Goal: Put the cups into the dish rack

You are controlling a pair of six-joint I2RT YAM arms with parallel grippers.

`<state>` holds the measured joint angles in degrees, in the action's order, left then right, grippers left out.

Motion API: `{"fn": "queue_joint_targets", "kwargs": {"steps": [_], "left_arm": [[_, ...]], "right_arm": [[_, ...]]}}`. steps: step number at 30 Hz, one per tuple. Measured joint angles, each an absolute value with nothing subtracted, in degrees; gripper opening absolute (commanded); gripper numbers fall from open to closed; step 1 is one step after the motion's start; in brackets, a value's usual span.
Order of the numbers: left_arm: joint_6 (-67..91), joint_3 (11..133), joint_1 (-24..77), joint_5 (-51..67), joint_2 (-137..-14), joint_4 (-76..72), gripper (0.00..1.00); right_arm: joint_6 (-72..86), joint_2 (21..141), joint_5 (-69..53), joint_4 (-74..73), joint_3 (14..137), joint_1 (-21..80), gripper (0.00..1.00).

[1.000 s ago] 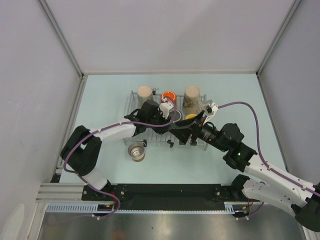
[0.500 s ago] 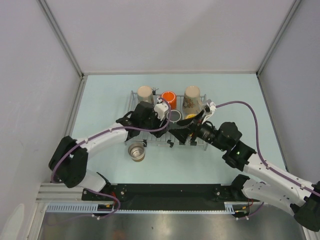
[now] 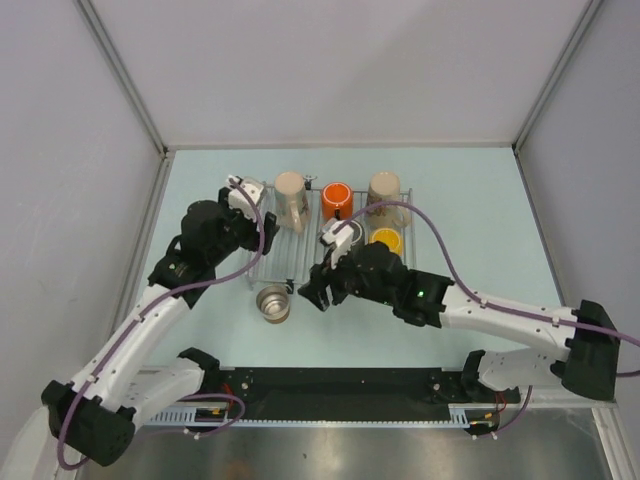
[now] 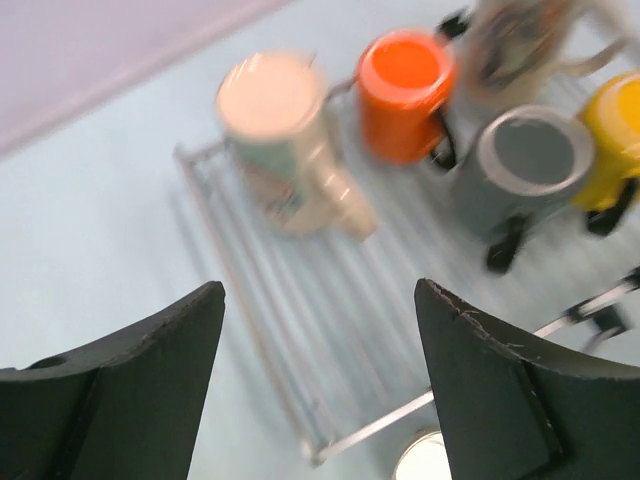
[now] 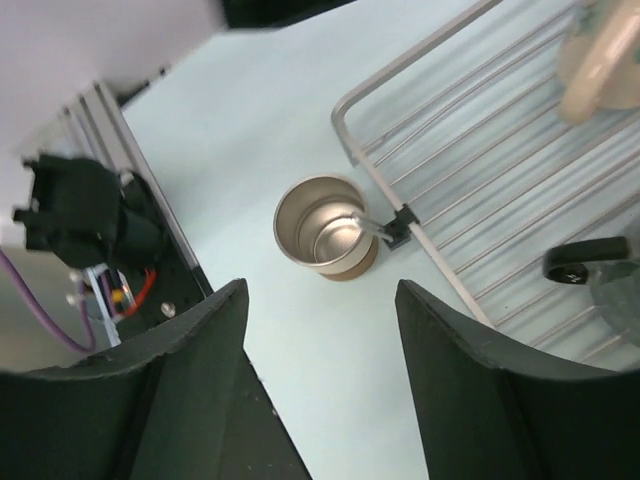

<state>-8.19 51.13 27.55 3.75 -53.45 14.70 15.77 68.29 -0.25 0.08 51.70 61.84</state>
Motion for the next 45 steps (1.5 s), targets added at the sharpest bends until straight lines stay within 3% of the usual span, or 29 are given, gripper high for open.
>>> {"fn": "queue_joint_targets", "kwargs": {"steps": [9,21,31,38,40,41,42,45], "left_arm": [[-8.1,44.8,8.3,8.2,-54.7,19.7,0.8],[-8.2,41.9,6.9,14.4,-47.1,21.1,0.79],[-8.5,41.6,2.9,16.6,-46.5,21.2,0.79],[-8.0,41.6,-1.0,18.5,-46.9,21.2,0.78],[-7.9,41.6,-1.8,18.9,-47.1,21.2,0.79],[-7.9,41.6,-2.1,19.0,-47.1,21.2,0.78],[-7.9,41.6,-2.3,19.4,-47.2,21.2,0.79],[-7.9,41.6,-2.7,20.4,-47.5,21.3,0.78]], "right_arm": [[9.3,84.8,3.7,-5.3,62.4,73.1,0.61],[6.3,103.6,4.1,-11.2,75.9,74.0,0.6],[5.0,109.9,4.1,-13.6,83.2,73.3,0.58],[5.1,112.9,3.8,-14.0,83.3,71.9,0.39],[5.3,113.8,3.4,-14.4,83.3,71.6,0.28],[5.4,114.0,3.2,-14.5,83.3,71.5,0.13],[5.5,114.1,2.7,-14.5,83.3,71.5,0.04],[5.1,113.9,2.4,-14.0,83.4,72.0,0.0]]}}
